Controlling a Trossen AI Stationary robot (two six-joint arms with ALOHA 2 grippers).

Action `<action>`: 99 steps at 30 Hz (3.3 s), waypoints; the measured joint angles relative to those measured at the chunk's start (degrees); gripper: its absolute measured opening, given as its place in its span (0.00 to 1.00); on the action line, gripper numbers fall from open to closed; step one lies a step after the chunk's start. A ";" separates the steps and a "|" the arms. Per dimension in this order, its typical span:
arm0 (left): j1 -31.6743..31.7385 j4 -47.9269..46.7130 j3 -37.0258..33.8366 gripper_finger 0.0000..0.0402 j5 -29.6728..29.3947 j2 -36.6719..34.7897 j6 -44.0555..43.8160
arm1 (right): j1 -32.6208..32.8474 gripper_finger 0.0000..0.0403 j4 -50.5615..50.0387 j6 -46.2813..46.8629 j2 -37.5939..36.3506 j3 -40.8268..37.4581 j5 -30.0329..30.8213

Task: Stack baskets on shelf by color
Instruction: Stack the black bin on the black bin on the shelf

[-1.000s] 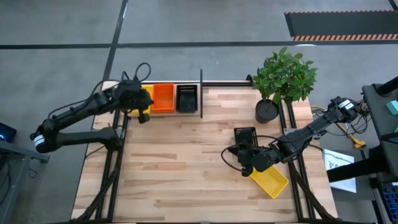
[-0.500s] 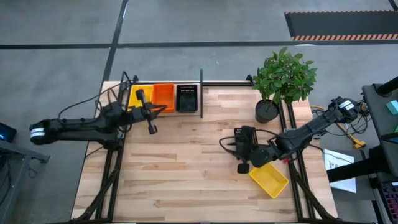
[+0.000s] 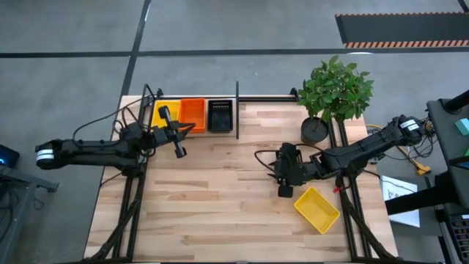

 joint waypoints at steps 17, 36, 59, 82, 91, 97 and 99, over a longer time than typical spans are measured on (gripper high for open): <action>0.00 0.04 0.00 0.00 0.02 0.96 -0.37 | -0.32 0.37 -23.27 10.80 9.96 10.98 -10.28; -0.03 0.16 -0.01 0.00 0.11 1.60 -0.50 | 1.95 0.37 -30.56 22.39 12.13 6.99 -20.96; -0.04 0.05 -0.04 0.00 0.22 1.51 -0.48 | 1.95 0.29 -21.43 21.09 12.33 0.07 -21.76; -0.09 0.10 -0.07 0.00 -0.09 1.60 -0.42 | 1.95 0.37 -22.00 20.21 12.37 0.02 -13.86; -0.07 0.07 -0.07 0.00 -0.04 1.60 -0.42 | 1.82 0.32 -22.22 19.35 12.37 -0.02 -10.14; -0.04 0.07 -0.07 0.00 0.00 1.60 -0.42 | 1.82 0.37 -25.57 21.73 11.91 -0.03 -9.78; -0.04 0.07 -0.07 0.00 0.02 1.60 -0.41 | 1.82 0.38 -25.36 21.69 12.08 -0.75 -9.68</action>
